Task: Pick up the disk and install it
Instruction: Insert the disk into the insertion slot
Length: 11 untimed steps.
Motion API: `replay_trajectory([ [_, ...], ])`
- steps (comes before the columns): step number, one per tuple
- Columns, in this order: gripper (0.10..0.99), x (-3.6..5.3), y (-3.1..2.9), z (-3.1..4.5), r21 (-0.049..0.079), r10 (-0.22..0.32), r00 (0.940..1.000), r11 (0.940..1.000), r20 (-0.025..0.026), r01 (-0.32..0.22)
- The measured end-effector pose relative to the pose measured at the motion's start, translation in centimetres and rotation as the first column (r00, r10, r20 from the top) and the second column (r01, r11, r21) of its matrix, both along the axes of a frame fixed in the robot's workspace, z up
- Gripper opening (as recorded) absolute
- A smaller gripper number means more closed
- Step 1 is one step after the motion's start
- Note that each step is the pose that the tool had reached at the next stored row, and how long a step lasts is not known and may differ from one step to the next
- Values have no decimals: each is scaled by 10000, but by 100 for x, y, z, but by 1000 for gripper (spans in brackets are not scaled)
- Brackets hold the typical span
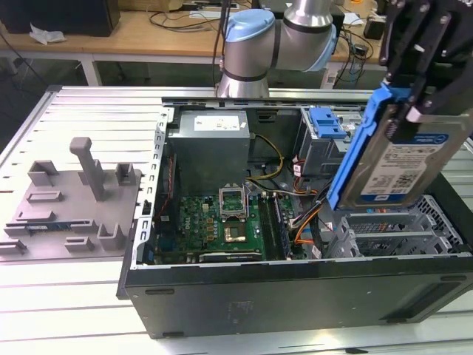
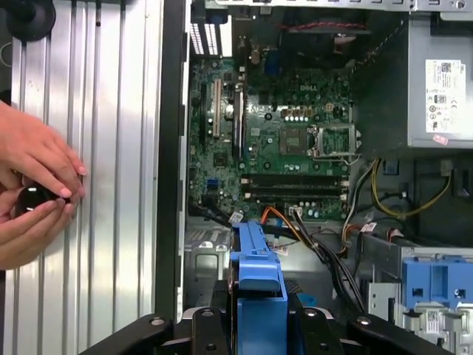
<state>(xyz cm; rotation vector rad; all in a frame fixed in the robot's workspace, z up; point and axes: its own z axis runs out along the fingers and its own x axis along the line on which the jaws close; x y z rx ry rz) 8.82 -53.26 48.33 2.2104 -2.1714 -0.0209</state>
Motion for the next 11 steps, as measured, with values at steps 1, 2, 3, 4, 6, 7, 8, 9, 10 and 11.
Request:
replay_trajectory([
  [1,365,32,-3,0,0,0,10000,10000,0,0],
  [2,365,66,-5,-1,0,0,10000,10000,0,0],
  [3,365,97,-8,-1,0,-1,10000,10000,1,1],
  [4,365,148,-12,-2,0,0,10000,10000,0,0],
  [6,365,204,-15,-2,-1,0,10000,10000,0,0],
  [7,365,245,-18,-3,0,0,10000,10000,1,0],
  [8,365,263,-19,-4,0,0,10000,10000,0,0],
  [9,365,267,-19,-4,0,0,10000,10000,0,0],
  [10,365,269,-19,-4,0,-1,10000,10000,0,1],
  [11,365,271,-19,-3,-1,-1,10000,10000,0,1],
])
